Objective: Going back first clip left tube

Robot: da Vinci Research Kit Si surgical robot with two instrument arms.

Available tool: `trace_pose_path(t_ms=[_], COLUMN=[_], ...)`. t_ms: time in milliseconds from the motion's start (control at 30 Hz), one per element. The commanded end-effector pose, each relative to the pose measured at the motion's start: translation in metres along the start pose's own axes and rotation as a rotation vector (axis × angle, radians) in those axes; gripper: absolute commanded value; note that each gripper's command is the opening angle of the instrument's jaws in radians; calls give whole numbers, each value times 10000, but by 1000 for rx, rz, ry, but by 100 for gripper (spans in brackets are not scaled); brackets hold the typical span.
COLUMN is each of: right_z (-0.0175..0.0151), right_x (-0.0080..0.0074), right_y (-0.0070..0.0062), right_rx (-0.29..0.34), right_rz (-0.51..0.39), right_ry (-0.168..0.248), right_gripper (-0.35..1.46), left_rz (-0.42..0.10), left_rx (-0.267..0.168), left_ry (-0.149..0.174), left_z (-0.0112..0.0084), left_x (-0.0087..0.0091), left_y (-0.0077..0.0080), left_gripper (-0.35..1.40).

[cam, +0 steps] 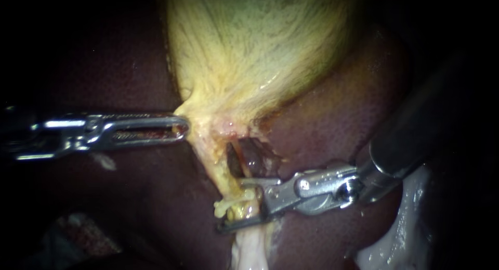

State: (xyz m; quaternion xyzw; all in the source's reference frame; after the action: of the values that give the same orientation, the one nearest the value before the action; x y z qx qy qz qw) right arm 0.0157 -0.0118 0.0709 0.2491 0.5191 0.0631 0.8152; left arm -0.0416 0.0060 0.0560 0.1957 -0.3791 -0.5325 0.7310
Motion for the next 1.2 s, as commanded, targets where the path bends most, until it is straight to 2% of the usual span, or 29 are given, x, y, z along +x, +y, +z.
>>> trace_pose_path(t_ms=[33, 367, 667, 967, 1200], right_z=[-4, -62, -115, -151, -164], right_x=[0, 5, 24, 54, 63], right_y=[0, -4, -10, -21, -23], right_rx=[1, -82, -124, -123, -117], right_rz=[1, -3, -37, -85, -115], right_ry=[-2, -4, -10, -6, -5], right_gripper=[60, 60, 60, 60, 60], left_rz=[0, 1, 2, 3, 5], left_rx=[1, 1, 1, 2, 2], left_ry=[0, 0, 0, 0, -1], left_z=[0, 0, 2, 6, 11], left_x=[0, 0, 1, 2, 3], left_y=[0, 1, 4, 9, 15], left_gripper=[-35, -35, -35, -35, -35])
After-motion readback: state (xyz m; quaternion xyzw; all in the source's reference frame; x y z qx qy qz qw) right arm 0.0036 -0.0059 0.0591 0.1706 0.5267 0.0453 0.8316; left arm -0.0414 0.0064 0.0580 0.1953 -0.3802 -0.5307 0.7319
